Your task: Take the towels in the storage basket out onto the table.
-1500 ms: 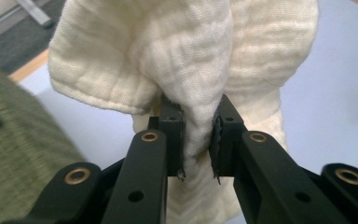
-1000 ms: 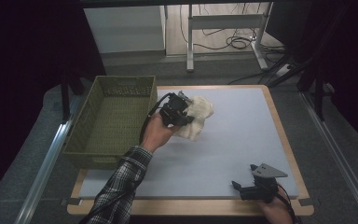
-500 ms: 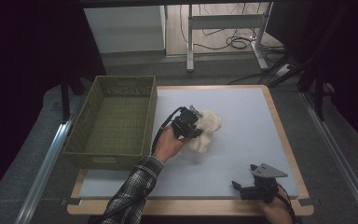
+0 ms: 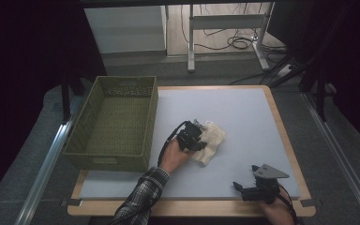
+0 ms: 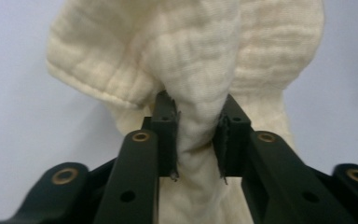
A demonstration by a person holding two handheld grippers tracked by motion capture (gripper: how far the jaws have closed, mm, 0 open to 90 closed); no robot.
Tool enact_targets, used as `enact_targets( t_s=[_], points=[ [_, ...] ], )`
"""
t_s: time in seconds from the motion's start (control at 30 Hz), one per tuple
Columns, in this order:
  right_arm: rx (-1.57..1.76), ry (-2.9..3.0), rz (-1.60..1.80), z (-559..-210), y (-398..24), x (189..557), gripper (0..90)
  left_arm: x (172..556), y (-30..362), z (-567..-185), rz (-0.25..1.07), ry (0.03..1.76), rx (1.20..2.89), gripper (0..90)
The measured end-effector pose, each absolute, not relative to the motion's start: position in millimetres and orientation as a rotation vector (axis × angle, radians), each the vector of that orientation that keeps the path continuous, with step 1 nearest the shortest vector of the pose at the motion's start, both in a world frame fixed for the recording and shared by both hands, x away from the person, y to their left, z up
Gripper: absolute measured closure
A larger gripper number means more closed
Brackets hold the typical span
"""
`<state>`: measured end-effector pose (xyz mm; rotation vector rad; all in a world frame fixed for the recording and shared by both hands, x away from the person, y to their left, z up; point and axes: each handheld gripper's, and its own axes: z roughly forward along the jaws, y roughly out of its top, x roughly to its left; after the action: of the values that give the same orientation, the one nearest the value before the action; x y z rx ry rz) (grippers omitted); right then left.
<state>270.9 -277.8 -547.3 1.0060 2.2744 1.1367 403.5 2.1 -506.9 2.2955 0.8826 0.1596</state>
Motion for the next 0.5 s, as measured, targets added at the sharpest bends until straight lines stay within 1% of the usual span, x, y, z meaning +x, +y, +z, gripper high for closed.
enact_targets(
  t_s=[0.07,0.13,0.33,0.4,0.5],
  points=[
    [1.006,2.275,1.137,-547.3,-277.8,270.9,1.7,403.2,1.6,-509.2,0.151,0.883,2.277,66.3],
    [1.006,2.275,1.137,-547.3,-277.8,270.9,1.6,402.5,2.0,-508.5,0.136,0.876,2.270,57.7],
    [1.006,2.274,1.137,-547.3,-277.8,270.9,1.7,396.9,9.5,-495.7,0.168,0.861,2.239,39.7],
    [1.006,2.274,1.137,-547.3,-277.7,270.9,1.7,393.6,14.1,-490.4,0.190,0.856,2.233,35.9],
    [1.006,2.274,1.137,-547.3,-277.7,270.9,1.7,386.4,22.7,-482.7,0.226,0.851,2.218,33.3]
  ],
)
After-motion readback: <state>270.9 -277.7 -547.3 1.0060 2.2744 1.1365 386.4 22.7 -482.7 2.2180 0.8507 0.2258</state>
